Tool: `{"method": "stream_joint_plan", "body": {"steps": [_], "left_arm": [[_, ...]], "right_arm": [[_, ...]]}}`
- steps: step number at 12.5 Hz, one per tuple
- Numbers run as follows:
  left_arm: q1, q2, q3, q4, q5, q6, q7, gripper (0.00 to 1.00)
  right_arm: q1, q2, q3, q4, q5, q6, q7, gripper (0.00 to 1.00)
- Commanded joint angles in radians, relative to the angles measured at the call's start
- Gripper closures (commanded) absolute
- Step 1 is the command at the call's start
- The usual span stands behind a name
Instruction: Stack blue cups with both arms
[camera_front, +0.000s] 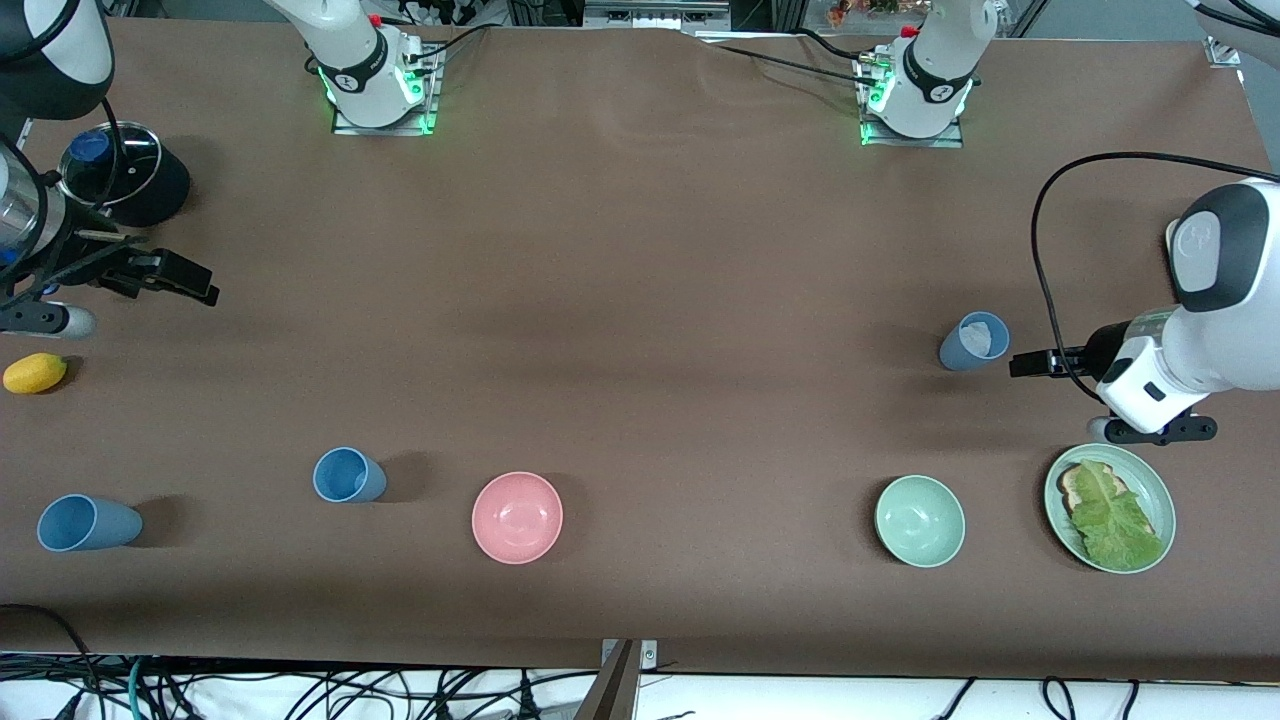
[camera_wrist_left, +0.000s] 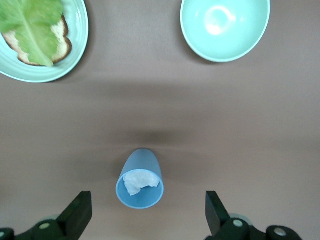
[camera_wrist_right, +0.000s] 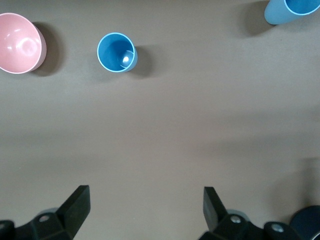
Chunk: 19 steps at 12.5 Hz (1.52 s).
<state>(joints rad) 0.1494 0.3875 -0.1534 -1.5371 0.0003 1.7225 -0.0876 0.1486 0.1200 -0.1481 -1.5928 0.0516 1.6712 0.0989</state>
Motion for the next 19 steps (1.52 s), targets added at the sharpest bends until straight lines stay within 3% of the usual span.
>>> {"method": "stream_joint_plan", "body": {"steps": [1, 4, 7, 12, 19], "left_arm": [[-0.156, -0.091, 0.160, -0.047, -0.028, 0.014, 0.000, 0.00], [-0.223, -0.183, 0.270, -0.089, -0.080, 0.005, 0.108, 0.00], [-0.203, -0.228, 0.265, -0.078, -0.083, -0.021, 0.108, 0.00], [-0.157, -0.240, 0.197, -0.054, -0.077, -0.040, 0.129, 0.00], [-0.157, -0.236, 0.190, -0.040, -0.075, -0.038, 0.123, 0.00]], "right_arm": [[0.000, 0.006, 0.004, 0.017, -0.012, -0.007, -0.004, 0.00], [0.000, 0.007, 0.004, 0.020, -0.010, -0.007, -0.010, 0.00], [-0.004, 0.007, 0.002, 0.020, -0.010, -0.007, -0.011, 0.00], [-0.004, 0.007, 0.002, 0.020, -0.010, -0.010, -0.011, 0.00], [-0.003, 0.009, 0.002, 0.020, -0.010, -0.010, -0.010, 0.00]]}}
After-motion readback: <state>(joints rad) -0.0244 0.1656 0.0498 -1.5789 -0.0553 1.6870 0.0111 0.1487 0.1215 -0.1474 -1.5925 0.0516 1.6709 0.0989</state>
